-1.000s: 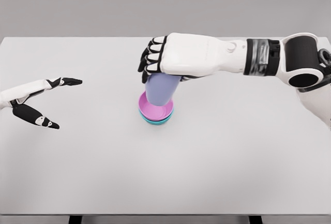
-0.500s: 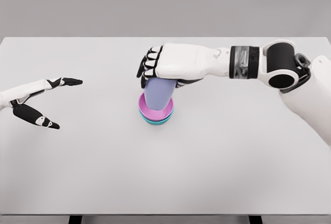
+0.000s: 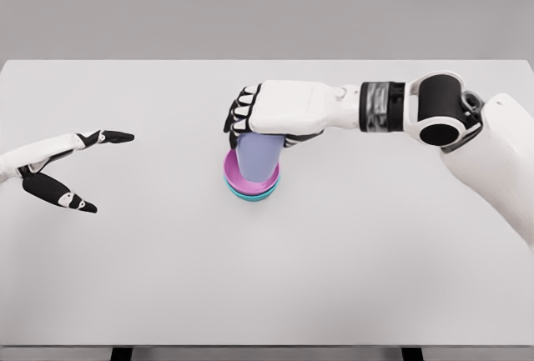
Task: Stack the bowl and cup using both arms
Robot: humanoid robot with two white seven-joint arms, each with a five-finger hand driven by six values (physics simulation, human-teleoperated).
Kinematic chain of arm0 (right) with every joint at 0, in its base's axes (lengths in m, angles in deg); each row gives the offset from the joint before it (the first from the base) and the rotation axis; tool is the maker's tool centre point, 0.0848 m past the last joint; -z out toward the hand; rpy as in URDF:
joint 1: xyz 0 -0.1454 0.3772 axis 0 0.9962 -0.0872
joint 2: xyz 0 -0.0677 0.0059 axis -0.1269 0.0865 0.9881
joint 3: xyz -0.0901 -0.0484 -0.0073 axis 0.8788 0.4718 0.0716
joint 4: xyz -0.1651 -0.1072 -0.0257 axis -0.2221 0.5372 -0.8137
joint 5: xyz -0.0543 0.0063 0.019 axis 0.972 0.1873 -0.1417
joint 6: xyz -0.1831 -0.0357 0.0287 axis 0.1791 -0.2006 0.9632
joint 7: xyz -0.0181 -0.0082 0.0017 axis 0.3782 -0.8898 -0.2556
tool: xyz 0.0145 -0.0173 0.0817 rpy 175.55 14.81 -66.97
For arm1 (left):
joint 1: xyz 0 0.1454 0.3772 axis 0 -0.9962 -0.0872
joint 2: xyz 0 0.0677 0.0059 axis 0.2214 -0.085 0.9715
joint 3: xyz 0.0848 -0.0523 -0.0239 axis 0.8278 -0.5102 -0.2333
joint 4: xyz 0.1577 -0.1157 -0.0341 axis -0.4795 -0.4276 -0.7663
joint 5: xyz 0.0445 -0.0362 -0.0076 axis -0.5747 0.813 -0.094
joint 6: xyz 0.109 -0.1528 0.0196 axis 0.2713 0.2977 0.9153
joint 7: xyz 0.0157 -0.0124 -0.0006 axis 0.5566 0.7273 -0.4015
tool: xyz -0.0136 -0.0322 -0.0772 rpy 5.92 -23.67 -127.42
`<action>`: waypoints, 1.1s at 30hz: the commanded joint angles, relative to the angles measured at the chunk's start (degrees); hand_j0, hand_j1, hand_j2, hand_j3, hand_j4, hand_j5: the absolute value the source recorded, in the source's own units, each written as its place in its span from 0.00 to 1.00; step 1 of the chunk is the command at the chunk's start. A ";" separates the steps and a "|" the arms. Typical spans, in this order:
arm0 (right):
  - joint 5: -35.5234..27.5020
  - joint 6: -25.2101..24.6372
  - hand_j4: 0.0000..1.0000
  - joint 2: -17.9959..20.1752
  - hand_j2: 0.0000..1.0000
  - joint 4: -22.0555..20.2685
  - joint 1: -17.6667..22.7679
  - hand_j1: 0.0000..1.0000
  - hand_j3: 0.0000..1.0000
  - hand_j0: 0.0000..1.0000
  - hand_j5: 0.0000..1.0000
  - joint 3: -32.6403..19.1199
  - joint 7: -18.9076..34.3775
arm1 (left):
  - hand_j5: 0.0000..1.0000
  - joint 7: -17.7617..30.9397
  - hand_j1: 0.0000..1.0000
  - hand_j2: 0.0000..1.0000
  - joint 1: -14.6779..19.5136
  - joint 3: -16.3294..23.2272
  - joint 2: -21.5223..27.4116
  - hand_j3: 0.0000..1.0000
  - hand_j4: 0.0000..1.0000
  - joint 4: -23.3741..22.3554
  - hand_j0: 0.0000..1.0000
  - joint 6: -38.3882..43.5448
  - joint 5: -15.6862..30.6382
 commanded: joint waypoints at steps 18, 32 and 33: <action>1.89 -0.18 0.66 -2.79 0.66 4.58 -0.35 0.66 0.66 0.66 0.66 1.25 -0.02 | 1.00 -0.01 1.00 1.00 0.00 -0.07 0.07 1.00 1.00 0.27 1.00 0.12 0.48; 1.27 -0.18 1.00 -1.21 1.00 -0.17 -0.35 1.00 1.00 1.00 1.00 0.63 -0.02 | 1.00 -0.01 1.00 1.00 0.00 -0.07 0.07 1.00 1.00 0.36 1.00 0.12 0.48; 1.10 -0.18 1.00 -0.25 1.00 -0.43 -0.35 1.00 1.00 1.00 1.00 0.54 -0.02 | 1.00 -0.01 1.00 1.00 0.00 -0.07 -0.02 1.00 1.00 0.36 1.00 0.12 0.48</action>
